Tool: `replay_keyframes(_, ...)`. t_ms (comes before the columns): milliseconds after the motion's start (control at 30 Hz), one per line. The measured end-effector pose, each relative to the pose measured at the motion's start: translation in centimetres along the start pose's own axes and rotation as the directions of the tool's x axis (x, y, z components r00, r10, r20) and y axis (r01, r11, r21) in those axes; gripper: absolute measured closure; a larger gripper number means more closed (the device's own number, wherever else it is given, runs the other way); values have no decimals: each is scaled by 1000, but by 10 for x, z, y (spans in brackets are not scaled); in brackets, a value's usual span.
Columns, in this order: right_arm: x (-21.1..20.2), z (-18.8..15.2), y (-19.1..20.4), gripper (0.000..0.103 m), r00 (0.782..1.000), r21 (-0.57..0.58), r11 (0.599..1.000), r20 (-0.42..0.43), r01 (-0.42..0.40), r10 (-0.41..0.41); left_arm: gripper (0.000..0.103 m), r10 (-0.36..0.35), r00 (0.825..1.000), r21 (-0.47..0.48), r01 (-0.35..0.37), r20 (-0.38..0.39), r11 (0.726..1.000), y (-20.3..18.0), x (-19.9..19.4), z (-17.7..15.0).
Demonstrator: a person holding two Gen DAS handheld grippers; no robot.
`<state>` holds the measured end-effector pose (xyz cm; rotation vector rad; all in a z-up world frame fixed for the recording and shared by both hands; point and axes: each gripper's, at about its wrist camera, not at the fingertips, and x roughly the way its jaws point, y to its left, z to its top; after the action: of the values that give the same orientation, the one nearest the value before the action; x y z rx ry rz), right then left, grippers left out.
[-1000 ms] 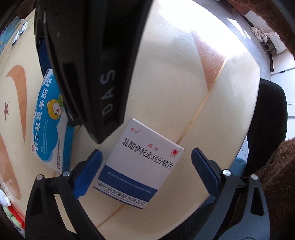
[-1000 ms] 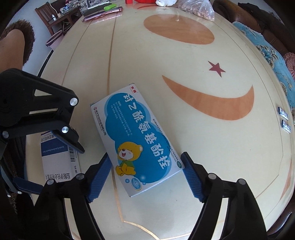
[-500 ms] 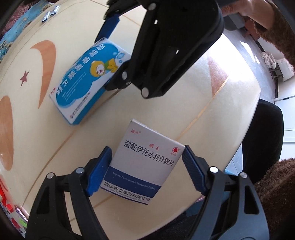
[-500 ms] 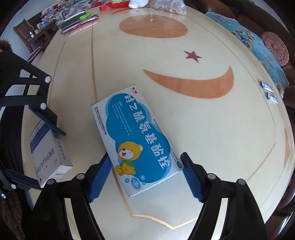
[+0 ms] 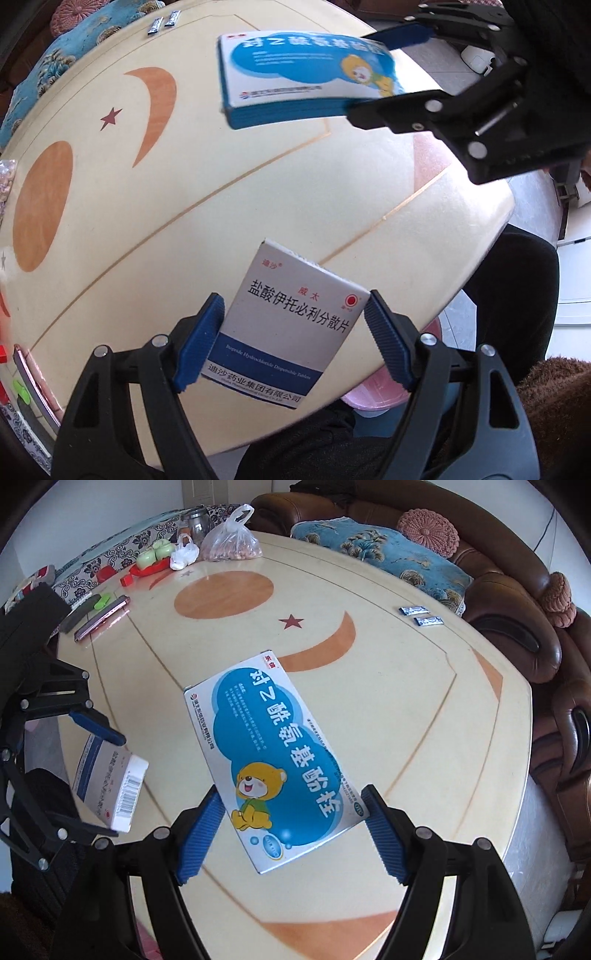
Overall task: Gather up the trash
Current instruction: 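Carry both medicine boxes in the grippers over the pink bin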
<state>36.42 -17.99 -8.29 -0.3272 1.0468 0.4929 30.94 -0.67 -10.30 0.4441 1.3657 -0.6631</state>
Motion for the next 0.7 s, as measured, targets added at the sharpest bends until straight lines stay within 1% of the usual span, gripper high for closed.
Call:
replay_keyframes(133, -32, -31, 17, 30, 999, 28, 998, -8, 48, -48, 26, 13, 999, 8, -14, 30, 1000, -15, -21, -24)
replay_keyframes(233, -48, -56, 30, 30, 998, 56, 997, -28, 56, -54, 26, 21, 999, 21, -22, 47, 1000, -28, -32, -41)
replay_keyframes(367, -69, -84, 53, 30, 997, 57, 996, -40, 75, -73, 26, 25, 997, 35, -28, 67, 999, -60, -43, -53)
replay_keyframes(433, -80, -96, 64, 30, 997, 60, 995, -36, 77, -75, 26, 29, 997, 34, -31, 75, 999, -77, -42, -62)
replay_keyframes(600, -107, -125, 89, 30, 997, 75, 995, -18, 73, -72, 26, 12, 996, 31, -14, 87, 999, -90, -38, -85)
replay_keyframes(700, -119, -143, 103, 30, 996, 71, 993, -8, 92, -92, 26, 3, 997, 32, -6, 81, 999, -100, -29, -96)
